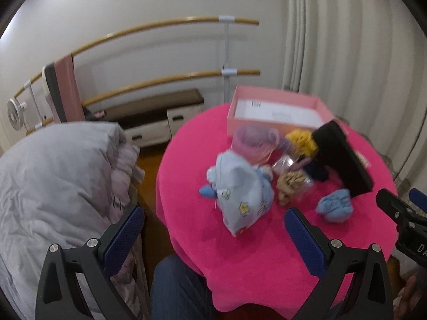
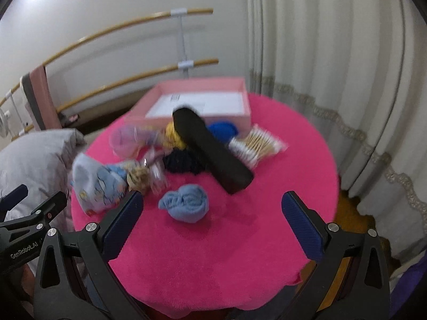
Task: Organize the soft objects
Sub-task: 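Reach the left tool to the printed hat while the right tool reaches the blue sock, then grasp the light-blue printed hat with the left tool while the right tool grasps the blue sock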
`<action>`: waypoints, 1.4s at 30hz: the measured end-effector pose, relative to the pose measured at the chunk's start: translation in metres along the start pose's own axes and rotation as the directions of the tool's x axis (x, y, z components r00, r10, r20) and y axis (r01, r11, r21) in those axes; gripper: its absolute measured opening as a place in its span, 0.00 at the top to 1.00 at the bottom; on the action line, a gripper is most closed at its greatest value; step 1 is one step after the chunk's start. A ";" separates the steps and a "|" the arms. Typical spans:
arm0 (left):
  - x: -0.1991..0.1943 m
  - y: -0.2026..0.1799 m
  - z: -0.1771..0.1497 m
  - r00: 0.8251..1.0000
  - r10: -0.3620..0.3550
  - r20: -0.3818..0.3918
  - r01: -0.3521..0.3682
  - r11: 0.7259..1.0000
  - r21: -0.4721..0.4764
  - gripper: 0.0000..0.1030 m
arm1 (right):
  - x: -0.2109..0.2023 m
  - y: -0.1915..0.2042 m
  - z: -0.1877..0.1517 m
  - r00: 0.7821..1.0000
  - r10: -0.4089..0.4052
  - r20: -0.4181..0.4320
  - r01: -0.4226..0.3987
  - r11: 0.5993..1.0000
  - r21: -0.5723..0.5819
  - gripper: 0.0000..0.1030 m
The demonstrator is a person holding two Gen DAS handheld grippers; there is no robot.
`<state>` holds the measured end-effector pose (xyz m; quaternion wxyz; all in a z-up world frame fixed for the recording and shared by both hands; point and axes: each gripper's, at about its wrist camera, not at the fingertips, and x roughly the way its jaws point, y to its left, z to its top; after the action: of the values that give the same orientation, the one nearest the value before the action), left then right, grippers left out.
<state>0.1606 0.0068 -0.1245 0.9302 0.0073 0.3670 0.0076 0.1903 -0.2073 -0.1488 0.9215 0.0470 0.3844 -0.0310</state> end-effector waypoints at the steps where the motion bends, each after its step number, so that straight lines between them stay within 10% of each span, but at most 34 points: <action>1: 0.009 0.001 0.001 1.000 -0.003 -0.012 0.003 1.000 -0.005 0.00 | 0.010 0.000 -0.002 1.000 0.009 -0.025 -0.010 1.000 -0.002 0.00; 20: 0.119 -0.019 0.016 0.995 0.007 -0.098 -0.005 1.000 0.027 0.00 | 0.100 0.006 -0.013 0.975 0.111 -0.191 -0.108 0.994 0.024 0.09; 29: 0.159 -0.033 0.022 0.992 -0.041 -0.123 0.049 0.997 0.063 0.00 | 0.114 0.017 -0.012 0.973 0.126 -0.192 -0.130 0.992 -0.005 0.43; 31: 0.168 -0.032 0.021 0.987 -0.085 -0.139 0.092 0.995 0.048 0.05 | 0.115 0.016 -0.011 0.971 0.144 -0.190 -0.148 0.989 -0.006 0.60; 35: 0.177 -0.025 0.022 0.963 -0.212 -0.166 0.215 0.977 -0.004 0.37 | 0.114 0.013 -0.010 0.966 0.175 -0.192 -0.179 0.984 -0.005 0.62; 42: 0.176 -0.024 0.020 0.963 -0.214 -0.166 0.220 0.975 0.020 0.46 | 0.103 0.005 -0.011 0.963 0.191 -0.192 -0.195 0.981 -0.003 0.63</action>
<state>0.3027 -0.0144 -0.2307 0.8920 -0.0160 0.4403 -0.1006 0.2555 -0.2029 -0.2298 0.8794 0.0767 0.4650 0.0677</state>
